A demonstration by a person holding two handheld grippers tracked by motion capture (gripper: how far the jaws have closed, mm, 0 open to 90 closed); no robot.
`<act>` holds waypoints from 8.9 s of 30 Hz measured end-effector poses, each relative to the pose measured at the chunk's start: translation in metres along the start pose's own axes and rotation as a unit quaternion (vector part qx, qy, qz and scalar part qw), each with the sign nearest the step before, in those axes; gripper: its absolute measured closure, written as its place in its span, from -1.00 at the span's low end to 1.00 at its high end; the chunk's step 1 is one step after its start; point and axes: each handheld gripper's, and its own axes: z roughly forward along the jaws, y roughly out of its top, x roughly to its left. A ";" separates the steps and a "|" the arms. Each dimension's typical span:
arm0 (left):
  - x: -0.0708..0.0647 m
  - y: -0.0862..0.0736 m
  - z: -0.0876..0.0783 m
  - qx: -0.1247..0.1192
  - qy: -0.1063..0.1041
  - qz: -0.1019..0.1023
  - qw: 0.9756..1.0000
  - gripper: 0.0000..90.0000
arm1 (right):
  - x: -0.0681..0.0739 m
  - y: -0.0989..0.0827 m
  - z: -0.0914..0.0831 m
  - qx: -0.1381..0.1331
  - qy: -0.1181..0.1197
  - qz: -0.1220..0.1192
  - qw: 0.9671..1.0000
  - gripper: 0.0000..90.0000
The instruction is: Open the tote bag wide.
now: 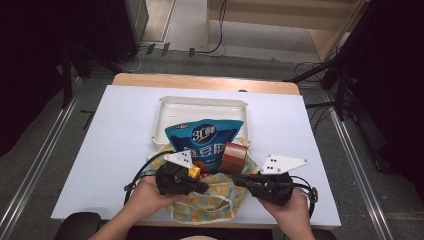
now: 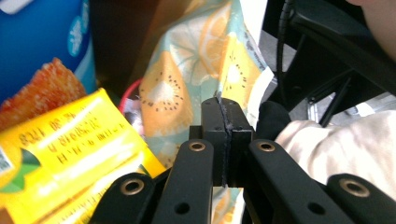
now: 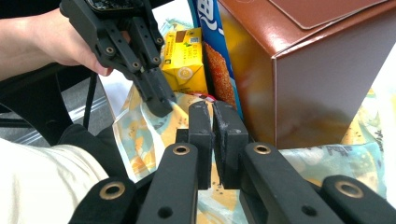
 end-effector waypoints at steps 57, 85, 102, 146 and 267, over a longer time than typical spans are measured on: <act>0.022 -0.029 -0.059 -0.092 0.013 -0.043 0.995 0.82 | -0.008 -0.073 0.066 0.091 0.081 -0.056 0.991 1.00; 0.041 -0.042 -0.082 -0.112 0.049 -0.070 0.990 0.81 | 0.002 -0.063 0.018 0.014 0.111 -0.042 0.993 0.35; 0.047 -0.048 -0.081 -0.102 0.060 -0.090 0.989 0.90 | -0.005 -0.040 0.044 -0.011 0.037 -0.029 0.999 1.00; 0.096 -0.082 -0.054 -0.027 0.085 -0.159 0.983 0.87 | -0.021 -0.075 0.069 0.088 0.054 0.036 0.994 1.00; 0.120 -0.031 -0.074 -0.060 0.130 -0.118 0.983 0.31 | -0.117 -0.007 0.035 0.007 -0.080 0.039 0.996 0.26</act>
